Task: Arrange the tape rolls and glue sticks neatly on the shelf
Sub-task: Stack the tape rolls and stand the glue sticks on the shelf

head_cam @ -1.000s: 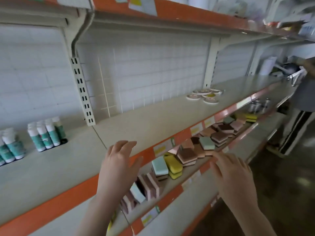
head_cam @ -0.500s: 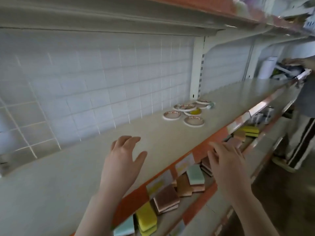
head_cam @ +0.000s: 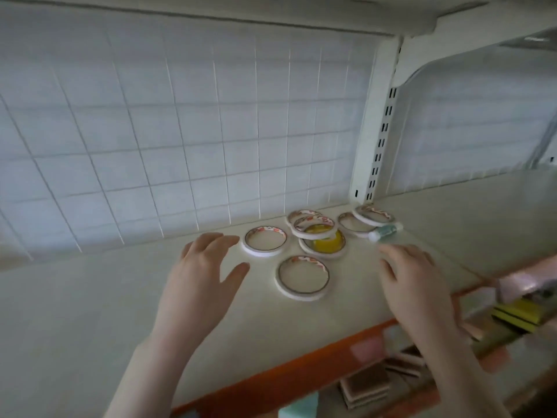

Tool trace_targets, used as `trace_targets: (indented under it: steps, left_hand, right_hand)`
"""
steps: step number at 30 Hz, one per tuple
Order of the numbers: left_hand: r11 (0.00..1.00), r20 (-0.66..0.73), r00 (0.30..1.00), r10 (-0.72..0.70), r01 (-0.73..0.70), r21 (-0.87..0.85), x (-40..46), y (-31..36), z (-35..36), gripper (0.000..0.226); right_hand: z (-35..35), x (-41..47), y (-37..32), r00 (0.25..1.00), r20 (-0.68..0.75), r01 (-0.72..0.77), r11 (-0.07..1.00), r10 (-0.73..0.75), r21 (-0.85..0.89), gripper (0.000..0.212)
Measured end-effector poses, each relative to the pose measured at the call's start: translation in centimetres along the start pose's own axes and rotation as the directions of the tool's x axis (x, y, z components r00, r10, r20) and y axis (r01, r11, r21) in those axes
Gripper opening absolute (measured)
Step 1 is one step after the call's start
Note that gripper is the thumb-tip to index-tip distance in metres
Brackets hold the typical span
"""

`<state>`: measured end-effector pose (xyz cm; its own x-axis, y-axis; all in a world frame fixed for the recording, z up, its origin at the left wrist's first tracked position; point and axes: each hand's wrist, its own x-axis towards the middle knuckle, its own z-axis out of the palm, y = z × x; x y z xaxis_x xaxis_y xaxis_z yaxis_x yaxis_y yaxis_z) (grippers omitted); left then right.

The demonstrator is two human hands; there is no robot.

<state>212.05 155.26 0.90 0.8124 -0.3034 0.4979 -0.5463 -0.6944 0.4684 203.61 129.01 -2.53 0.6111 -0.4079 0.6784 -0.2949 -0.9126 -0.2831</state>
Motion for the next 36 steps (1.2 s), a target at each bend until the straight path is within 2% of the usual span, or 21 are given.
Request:
trace_targets:
  steps: [7, 11, 15, 21, 24, 29, 31, 34, 36]
  left_hand:
    - [0.995, 0.045, 0.995, -0.087, 0.085, 0.048, 4.3, 7.2, 7.1, 0.039]
    - [0.989, 0.111, 0.99, -0.086, 0.071, 0.131, 6.6, 9.1, 9.2, 0.038]
    - [0.984, 0.211, 0.975, -0.062, 0.023, 0.179, 8.1, 9.7, 11.3, 0.034]
    - [0.977, 0.269, 0.963, -0.035, -0.023, 0.21, 8.9, 9.4, 12.7, 0.027]
    - [0.977, 0.233, 0.972, -0.016, -0.034, 0.212, 8.9, 9.0, 13.1, 0.023]
    - [0.967, 0.18, 0.983, 0.035, -0.079, 0.244, 8.9, 9.0, 13.0, 0.026]
    - [0.962, 0.153, 0.986, 0.062, -0.1, 0.252, 8.9, 8.9, 12.6, 0.031]
    - [0.947, 0.093, 0.993, 0.071, -0.097, 0.306, 8.6, 8.8, 11.6, 0.036]
    - [0.948, 0.073, 0.996, 0.056, -0.076, 0.309, 8.2, 8.6, 10.4, 0.032]
  right_hand:
    - [2.0, 9.4, 7.4, 0.969, 0.227, 0.103, 0.995, -0.102, 0.008, 0.019]
    - [3.9, 12.7, 7.8, 0.903, 0.396, 0.169, 0.985, -0.164, 0.024, 0.029]
    - [5.7, 13.8, 7.9, 0.858, 0.455, 0.257, 0.966, -0.238, 0.02, 0.028]
    - [7.3, 14.2, 7.9, 0.837, 0.474, 0.286, 0.957, -0.273, 0.045, 0.021]
    - [8.0, 14.3, 8.1, 0.843, 0.483, 0.248, 0.968, -0.239, 0.045, 0.018]
    - [8.3, 14.3, 8.1, 0.849, 0.468, 0.271, 0.963, -0.245, 0.014, 0.014]
    - [8.1, 14.2, 8.2, 0.859, 0.416, 0.321, 0.947, -0.299, 0.018, 0.009]
    - [7.8, 13.9, 8.3, 0.872, 0.32, 0.369, 0.927, -0.37, 0.064, 0.026]
    - [7.6, 13.6, 8.1, 0.879, 0.286, 0.367, 0.924, -0.381, 0.104, 0.021]
